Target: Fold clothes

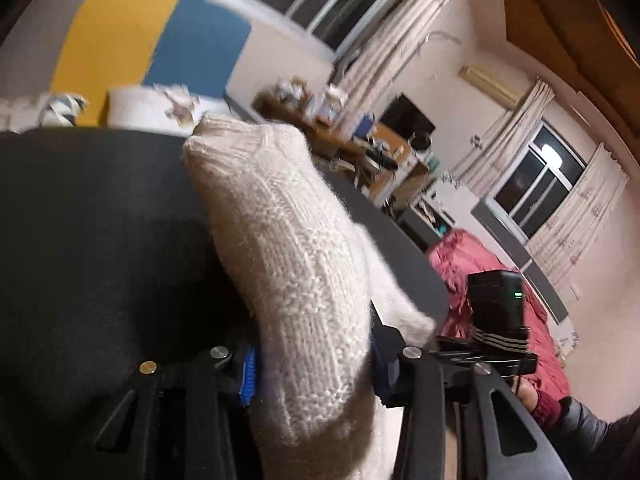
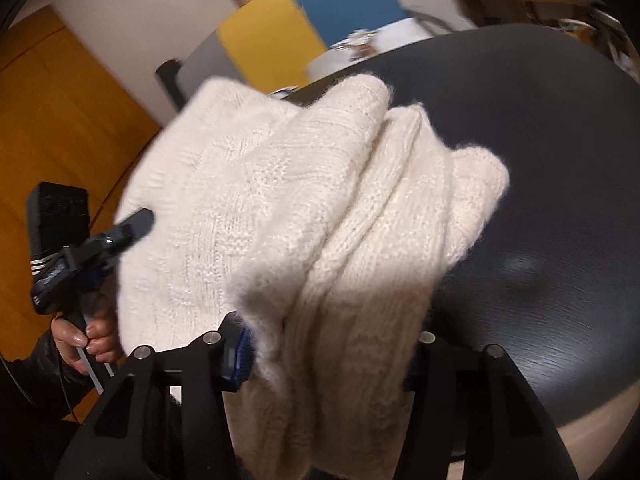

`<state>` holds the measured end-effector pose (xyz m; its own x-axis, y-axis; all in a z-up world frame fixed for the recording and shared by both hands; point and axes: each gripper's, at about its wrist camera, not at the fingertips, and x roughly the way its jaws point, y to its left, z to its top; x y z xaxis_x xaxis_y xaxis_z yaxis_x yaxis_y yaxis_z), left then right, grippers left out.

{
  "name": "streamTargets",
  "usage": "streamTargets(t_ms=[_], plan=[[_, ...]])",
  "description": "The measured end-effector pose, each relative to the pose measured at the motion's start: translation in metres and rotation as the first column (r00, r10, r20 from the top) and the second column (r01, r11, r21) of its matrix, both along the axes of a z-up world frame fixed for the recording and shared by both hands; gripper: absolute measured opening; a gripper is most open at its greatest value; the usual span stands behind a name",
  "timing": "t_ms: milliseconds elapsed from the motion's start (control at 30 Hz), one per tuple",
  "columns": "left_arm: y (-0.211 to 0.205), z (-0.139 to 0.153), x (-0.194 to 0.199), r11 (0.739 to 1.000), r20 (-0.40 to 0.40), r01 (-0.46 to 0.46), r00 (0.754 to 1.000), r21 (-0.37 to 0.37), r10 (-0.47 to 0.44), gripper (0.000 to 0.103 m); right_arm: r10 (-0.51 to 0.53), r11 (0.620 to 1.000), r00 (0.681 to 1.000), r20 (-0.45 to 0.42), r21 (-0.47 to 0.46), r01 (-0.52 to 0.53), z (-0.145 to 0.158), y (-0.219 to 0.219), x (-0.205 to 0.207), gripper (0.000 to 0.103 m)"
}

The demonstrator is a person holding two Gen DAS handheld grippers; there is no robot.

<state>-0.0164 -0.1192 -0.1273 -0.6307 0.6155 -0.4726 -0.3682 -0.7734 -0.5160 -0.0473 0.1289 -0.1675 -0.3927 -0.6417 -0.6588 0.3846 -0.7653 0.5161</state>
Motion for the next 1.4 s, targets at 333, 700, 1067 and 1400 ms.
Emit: streamTargets(t_ms=[333,700,1067,1400], plan=[[-0.168,0.06,0.099,0.89,-0.176,-0.456,0.874,0.021,0.452,0.044,0.451,0.886,0.881,-0.144,-0.045,-0.461,0.052,-0.212,-0.047,0.054],[-0.326,-0.047,0.162,0.536,0.31,-0.844,0.513,0.015,0.8,0.053,0.645,0.756,0.764,0.005,0.139,-0.639,0.009,-0.42,-0.083,0.065],[-0.319,0.023,0.201,0.488,0.024,-0.869,0.488,-0.083,0.873,0.051,0.781,0.618,0.512,-0.358,0.33,-0.713,0.089,-0.418,-0.02,0.066],[-0.34,-0.021,0.107,0.545,0.115,-0.799,0.535,-0.254,0.837,0.054,0.894,0.447,0.408,-0.183,0.337,-0.829,0.021,-0.468,-0.012,0.068]])
